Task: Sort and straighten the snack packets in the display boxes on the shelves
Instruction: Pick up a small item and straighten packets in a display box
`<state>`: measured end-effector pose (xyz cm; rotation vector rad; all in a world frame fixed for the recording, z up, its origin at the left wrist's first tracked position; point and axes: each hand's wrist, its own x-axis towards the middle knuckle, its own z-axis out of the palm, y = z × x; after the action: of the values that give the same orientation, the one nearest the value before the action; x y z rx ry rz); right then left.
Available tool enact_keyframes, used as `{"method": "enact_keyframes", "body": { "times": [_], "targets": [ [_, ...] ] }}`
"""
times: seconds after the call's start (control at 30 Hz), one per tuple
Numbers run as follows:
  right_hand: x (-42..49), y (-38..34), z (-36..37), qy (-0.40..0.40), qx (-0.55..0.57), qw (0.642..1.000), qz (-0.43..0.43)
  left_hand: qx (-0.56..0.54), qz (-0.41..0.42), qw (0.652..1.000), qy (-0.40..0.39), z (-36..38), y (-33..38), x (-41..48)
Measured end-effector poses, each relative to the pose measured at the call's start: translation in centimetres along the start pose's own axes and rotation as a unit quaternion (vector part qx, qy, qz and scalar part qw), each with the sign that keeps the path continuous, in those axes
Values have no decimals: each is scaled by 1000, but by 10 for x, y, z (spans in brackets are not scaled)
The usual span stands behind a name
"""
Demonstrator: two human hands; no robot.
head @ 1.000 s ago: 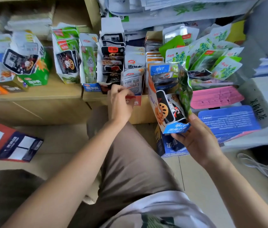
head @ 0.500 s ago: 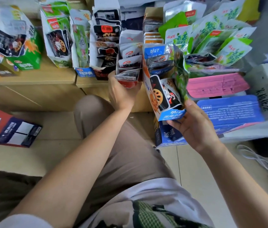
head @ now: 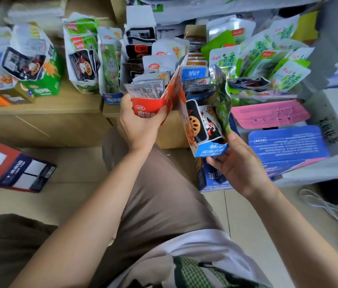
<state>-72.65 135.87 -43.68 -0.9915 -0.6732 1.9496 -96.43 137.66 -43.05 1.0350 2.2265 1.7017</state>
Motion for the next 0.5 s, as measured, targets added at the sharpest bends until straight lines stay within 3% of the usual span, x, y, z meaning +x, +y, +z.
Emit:
{"method": "enact_keyframes", "body": {
  "times": [0.5],
  "targets": [
    [9,5,15,-34,-25,999,3,-126,19,992,1,-63,-3,3]
  ]
}}
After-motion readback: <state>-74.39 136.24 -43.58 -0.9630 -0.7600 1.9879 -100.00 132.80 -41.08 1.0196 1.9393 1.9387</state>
